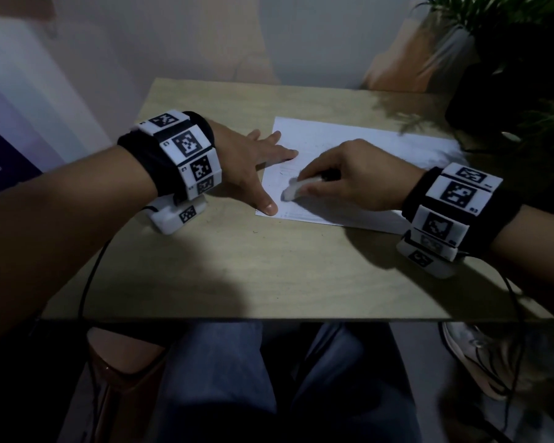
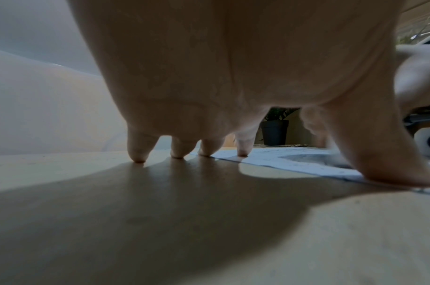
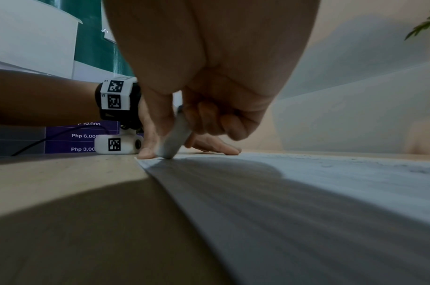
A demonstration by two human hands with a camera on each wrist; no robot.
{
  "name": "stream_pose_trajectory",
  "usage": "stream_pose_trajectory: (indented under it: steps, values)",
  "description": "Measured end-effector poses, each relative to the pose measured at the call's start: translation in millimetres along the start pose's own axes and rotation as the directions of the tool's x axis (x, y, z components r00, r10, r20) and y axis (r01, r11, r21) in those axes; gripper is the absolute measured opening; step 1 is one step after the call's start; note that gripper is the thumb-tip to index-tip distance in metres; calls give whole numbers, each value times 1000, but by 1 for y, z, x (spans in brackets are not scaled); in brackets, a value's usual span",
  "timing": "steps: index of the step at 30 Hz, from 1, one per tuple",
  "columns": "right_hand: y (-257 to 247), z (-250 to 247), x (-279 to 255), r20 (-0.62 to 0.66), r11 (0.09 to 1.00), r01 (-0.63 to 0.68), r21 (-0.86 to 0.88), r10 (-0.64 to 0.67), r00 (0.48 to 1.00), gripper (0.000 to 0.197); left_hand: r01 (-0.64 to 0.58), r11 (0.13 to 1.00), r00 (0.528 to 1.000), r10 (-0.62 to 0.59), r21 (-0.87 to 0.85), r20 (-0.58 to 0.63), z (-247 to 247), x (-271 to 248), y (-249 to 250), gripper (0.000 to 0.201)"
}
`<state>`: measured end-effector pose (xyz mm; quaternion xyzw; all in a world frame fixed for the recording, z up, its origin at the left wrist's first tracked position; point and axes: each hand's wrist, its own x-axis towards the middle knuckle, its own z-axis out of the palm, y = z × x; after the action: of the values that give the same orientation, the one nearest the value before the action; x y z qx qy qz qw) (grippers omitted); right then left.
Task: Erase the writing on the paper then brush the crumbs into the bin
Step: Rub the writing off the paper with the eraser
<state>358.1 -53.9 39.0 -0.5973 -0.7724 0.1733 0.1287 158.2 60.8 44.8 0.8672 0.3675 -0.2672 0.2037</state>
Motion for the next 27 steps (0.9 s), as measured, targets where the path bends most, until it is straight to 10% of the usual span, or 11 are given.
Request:
stream_pose_trajectory:
  steps: [27]
  values:
    - [-15, -3, -17, 117, 998, 42, 48, -47, 992, 41, 3, 1000, 1000, -3, -5, -11, 1, 0, 0, 124]
